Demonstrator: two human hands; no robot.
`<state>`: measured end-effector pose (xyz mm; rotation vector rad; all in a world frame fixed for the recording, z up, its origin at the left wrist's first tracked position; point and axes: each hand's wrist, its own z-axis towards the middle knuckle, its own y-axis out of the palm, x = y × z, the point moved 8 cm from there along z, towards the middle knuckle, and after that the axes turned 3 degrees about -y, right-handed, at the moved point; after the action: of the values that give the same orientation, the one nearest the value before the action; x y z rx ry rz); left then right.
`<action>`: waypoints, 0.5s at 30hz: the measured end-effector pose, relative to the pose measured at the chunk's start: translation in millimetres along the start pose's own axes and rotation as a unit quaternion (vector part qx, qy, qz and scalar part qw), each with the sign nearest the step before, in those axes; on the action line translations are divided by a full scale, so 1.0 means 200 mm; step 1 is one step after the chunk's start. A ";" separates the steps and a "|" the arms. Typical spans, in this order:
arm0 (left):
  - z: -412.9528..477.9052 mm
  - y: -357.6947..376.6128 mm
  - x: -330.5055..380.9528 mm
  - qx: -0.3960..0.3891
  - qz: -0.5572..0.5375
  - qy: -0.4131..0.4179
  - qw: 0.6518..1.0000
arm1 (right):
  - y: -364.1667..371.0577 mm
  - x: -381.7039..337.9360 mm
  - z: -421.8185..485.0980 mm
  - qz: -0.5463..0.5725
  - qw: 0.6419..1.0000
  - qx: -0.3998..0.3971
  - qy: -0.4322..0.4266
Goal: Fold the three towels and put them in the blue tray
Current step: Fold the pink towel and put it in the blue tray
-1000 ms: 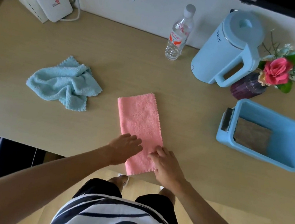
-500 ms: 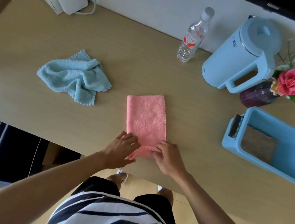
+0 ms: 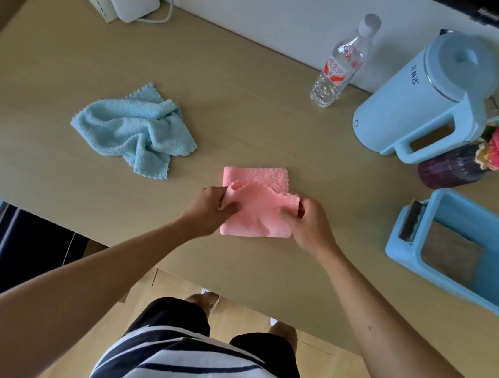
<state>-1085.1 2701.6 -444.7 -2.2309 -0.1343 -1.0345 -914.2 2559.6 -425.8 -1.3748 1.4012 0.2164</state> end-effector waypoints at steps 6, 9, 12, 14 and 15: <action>0.13 -0.04 -0.01 0.043 -0.004 -0.032 0.999 | 0.01 0.01 0.17 -0.013 0.999 0.009 0.030; 0.16 -0.04 -0.01 0.062 -0.012 -0.037 0.997 | 0.02 0.00 0.22 -0.011 0.999 0.015 0.029; 0.18 -0.05 -0.01 0.077 0.006 -0.046 0.996 | 0.02 -0.02 0.27 -0.025 0.999 0.026 0.017; 0.20 -0.05 -0.02 0.077 0.026 -0.048 0.996 | 0.02 -0.03 0.30 -0.036 0.998 0.044 0.006; 0.21 -0.04 -0.02 0.075 0.031 -0.047 0.996 | 0.02 -0.02 0.32 -0.038 0.998 0.053 0.005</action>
<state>-1064.2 2734.4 -462.6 -2.1330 -0.1757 -0.8585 -882.8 2611.6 -447.9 -1.3395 1.3459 0.0845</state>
